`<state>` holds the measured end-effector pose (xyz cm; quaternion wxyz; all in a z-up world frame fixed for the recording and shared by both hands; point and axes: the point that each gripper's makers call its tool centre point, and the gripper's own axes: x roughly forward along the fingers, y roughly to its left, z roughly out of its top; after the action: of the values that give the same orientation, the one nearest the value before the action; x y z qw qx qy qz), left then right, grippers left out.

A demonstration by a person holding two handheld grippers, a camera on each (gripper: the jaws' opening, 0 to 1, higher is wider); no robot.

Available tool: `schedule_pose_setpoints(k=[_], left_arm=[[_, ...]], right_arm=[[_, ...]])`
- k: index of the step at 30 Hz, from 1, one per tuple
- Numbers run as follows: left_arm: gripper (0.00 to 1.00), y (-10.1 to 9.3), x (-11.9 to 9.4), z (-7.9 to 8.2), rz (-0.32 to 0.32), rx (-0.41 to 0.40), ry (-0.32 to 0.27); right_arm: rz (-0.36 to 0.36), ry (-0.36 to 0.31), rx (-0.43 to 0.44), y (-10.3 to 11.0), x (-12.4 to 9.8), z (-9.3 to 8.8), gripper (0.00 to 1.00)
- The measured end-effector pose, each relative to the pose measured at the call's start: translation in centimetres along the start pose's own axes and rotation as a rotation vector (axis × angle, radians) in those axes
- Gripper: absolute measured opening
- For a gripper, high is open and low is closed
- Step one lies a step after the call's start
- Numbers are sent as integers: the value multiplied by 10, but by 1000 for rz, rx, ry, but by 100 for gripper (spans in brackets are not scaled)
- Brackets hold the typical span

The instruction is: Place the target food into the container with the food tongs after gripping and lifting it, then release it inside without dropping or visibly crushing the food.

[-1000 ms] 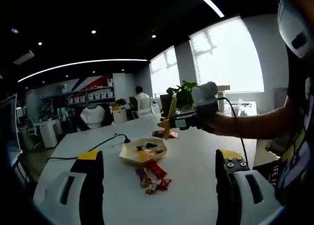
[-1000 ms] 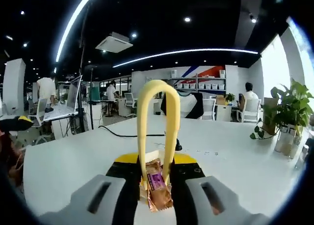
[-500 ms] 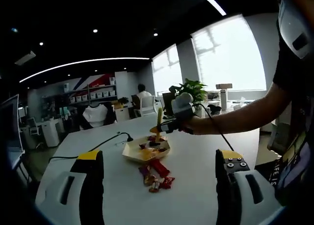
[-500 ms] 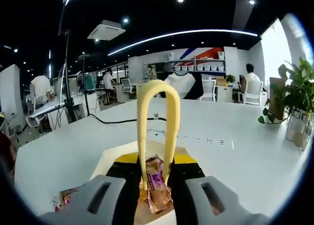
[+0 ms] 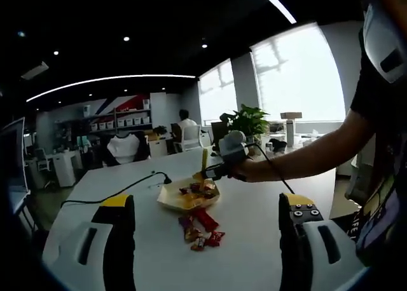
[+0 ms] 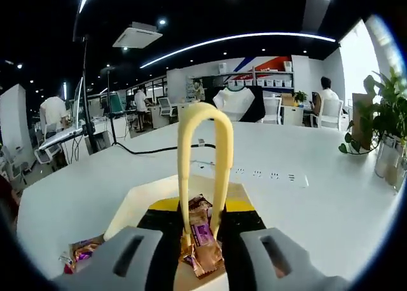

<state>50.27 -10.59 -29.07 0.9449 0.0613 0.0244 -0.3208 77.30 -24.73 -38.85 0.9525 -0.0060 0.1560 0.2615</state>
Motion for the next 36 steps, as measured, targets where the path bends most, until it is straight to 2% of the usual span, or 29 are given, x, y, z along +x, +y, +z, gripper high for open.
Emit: schedule_pose_setpoints(k=[4, 6, 14, 23, 31, 33, 36], left_arm=[[99, 1, 0, -2, -1, 10, 8], [99, 2, 0, -2, 3, 6, 8], [99, 3, 1, -3, 6, -3, 6], [99, -1, 3, -3, -1, 2, 6], [99, -3, 2, -2, -9, -1, 3], [99, -3, 1, -2, -10, 4, 4], [99, -2, 0, -2, -11, 5, 1]], right_arm=[[13, -20, 9, 1, 0, 5, 21], [11, -9, -38, 4, 1, 5, 21], [12, -47, 12, 8, -7, 16, 21], [-40, -96, 79, 17, -37, 18, 21], [-92, -138, 80, 31, -67, 13, 21], [-108, -188, 126, 37, -75, 16, 21], [-121, -172, 121, 50, -81, 6, 21]])
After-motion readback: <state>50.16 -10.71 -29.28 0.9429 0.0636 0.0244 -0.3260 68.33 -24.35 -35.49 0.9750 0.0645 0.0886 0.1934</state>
